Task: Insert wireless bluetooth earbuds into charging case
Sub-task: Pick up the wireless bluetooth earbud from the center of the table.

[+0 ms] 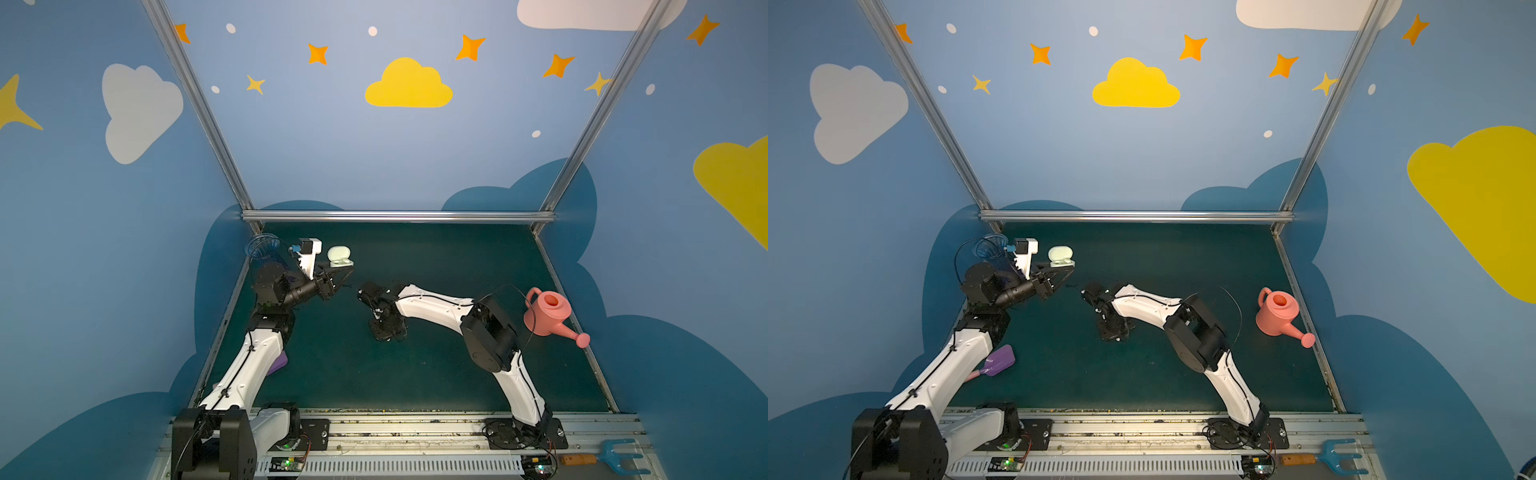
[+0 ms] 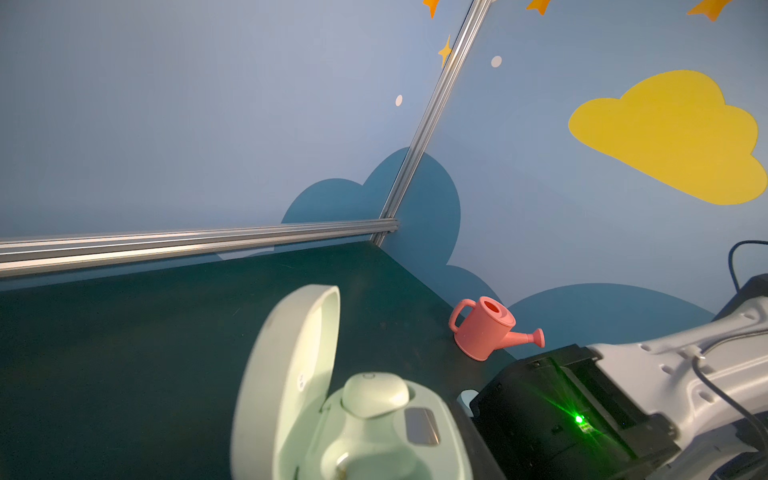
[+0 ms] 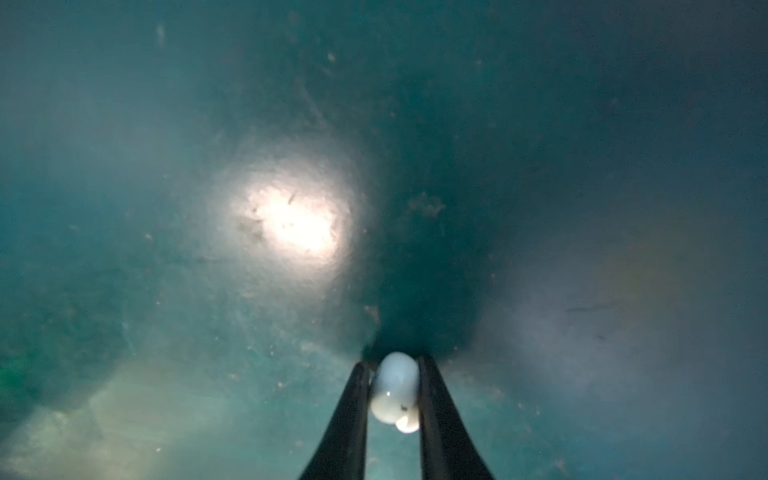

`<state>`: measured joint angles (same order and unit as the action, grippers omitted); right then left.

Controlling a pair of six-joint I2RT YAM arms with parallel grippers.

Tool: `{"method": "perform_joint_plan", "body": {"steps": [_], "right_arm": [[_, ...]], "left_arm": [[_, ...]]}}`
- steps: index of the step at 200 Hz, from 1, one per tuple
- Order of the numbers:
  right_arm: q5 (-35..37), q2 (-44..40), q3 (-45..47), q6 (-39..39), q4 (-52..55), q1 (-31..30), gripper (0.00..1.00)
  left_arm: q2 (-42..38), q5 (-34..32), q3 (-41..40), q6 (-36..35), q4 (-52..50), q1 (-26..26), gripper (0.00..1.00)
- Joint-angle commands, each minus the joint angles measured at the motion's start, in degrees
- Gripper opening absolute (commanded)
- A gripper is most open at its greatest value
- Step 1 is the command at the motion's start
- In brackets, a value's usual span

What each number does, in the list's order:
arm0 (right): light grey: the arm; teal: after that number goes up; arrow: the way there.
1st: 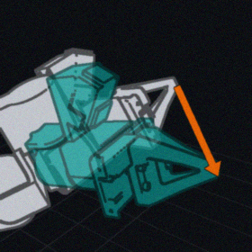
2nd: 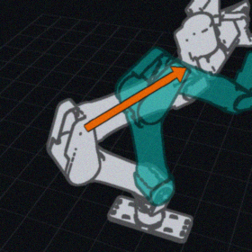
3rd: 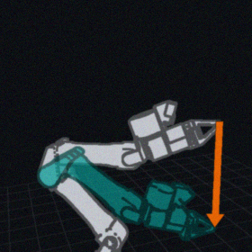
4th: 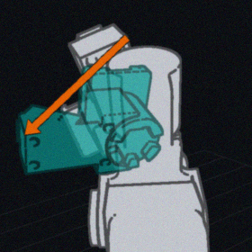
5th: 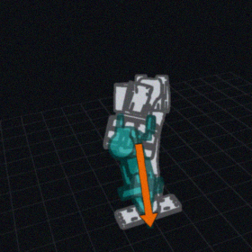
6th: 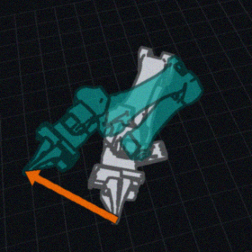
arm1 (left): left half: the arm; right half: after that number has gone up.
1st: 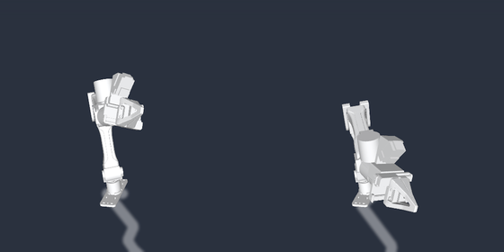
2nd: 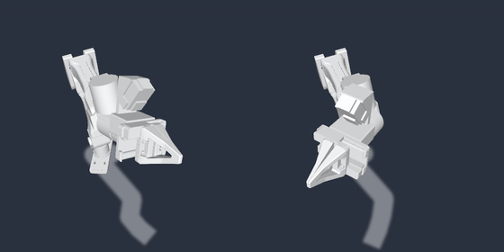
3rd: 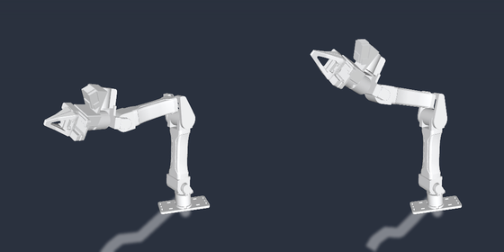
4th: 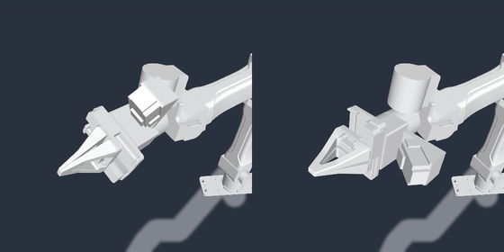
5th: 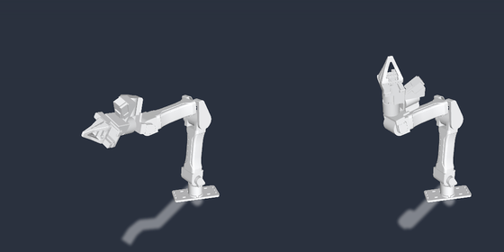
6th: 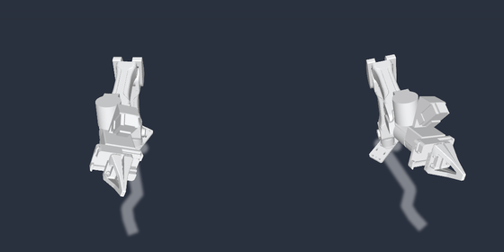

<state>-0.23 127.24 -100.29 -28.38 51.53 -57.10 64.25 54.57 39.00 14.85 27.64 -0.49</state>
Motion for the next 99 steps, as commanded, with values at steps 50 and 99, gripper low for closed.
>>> {"method": "perform_joint_plan", "body": {"steps": [50,99], "right_arm": [[1.0,-1.5,3.3,-0.1,0.0,0.5,0.14],[0.5,-10.2,10.2,-1.2,-5.1,1.5,0.13]], "left_arm": [[-0.5,0.8,0.5,-0.9,1.1,-0.4,0.03],[-0.9,0.5,0.7,-3.4,-2.1,-3.3,0.03]]}}
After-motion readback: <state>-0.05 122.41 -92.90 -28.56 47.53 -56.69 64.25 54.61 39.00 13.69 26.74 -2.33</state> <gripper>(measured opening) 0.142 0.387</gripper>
